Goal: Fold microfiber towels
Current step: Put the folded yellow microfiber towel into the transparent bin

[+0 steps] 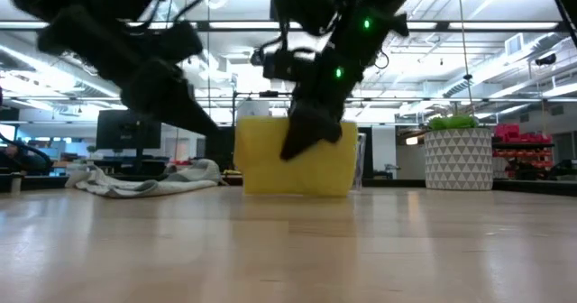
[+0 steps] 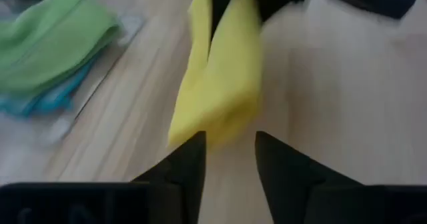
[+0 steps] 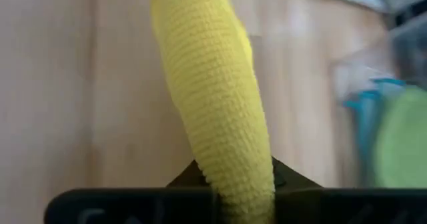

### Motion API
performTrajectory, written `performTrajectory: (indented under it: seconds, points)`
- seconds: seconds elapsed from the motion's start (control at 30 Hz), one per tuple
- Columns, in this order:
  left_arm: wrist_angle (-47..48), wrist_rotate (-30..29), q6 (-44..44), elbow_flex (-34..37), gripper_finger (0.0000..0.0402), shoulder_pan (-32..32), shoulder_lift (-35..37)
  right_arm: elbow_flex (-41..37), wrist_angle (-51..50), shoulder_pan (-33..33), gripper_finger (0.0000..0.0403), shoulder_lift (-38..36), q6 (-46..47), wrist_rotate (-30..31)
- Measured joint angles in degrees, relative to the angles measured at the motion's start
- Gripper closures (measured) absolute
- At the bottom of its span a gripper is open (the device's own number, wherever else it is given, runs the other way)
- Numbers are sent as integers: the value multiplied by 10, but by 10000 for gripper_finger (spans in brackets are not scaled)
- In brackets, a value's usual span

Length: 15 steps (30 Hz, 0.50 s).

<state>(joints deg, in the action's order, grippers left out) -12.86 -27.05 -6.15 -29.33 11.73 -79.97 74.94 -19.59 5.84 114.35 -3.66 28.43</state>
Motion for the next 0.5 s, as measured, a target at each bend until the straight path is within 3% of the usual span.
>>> performTrajectory:
  seconds: [0.17, 0.33, 0.5]
  points:
    - [-120, -1, -38, 108, 230, -2, 88, 0, -17, -31, 382, -70, -19, 0]
    - [-253, 2, -42, 185, 226, -3, 130, 0, -10, -97, 389, -147, -68, -2]
    - [-301, 4, -40, 211, 244, -3, 134, 1, -1, -193, 386, -179, -138, -73]
